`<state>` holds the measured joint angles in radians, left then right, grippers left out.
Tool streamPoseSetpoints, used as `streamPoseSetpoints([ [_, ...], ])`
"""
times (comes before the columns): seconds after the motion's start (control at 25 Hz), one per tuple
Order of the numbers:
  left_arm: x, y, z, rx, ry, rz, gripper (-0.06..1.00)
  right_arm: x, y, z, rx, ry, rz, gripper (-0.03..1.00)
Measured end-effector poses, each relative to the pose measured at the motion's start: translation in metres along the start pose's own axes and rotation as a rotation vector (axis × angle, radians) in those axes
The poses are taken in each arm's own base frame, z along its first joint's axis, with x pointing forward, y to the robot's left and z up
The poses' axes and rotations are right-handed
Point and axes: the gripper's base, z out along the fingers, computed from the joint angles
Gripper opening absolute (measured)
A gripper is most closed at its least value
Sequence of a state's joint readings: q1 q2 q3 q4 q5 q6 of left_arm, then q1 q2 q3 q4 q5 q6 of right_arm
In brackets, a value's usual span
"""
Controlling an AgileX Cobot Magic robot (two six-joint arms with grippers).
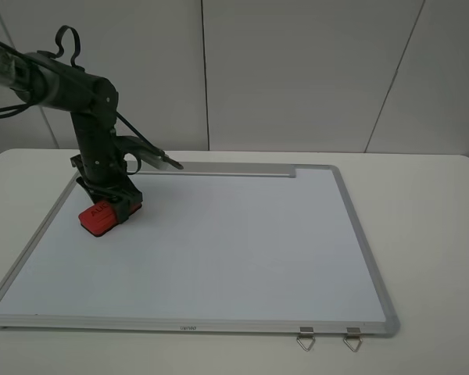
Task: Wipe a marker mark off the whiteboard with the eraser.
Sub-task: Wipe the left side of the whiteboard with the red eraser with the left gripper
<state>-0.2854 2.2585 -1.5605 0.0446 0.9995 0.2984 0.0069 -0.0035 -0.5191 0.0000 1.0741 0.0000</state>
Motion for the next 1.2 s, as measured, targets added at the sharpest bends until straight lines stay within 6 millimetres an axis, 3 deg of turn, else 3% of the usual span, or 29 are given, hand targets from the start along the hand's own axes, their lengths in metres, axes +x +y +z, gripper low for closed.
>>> streamPoseSetpoints([
  [0.16,-0.006,-0.016,0.002,-0.030,0.014,0.066,0.55,0.000,0.000,0.000,0.000,0.000,0.000,0.83],
  [0.4,-0.016,-0.061,0.000,-0.020,0.015,0.158,0.55,0.000,0.000,0.000,0.000,0.000,0.000,0.83],
  [0.6,-0.018,-0.084,0.000,0.001,0.026,0.190,0.55,0.000,0.000,0.000,0.000,0.000,0.000,0.83],
  [0.92,-0.016,-0.088,0.000,0.029,0.046,0.144,0.55,0.000,0.000,0.000,0.000,0.000,0.000,0.83],
  [1.2,-0.011,-0.079,-0.003,0.048,0.049,0.014,0.55,0.000,0.000,0.000,0.000,0.000,0.000,0.83],
])
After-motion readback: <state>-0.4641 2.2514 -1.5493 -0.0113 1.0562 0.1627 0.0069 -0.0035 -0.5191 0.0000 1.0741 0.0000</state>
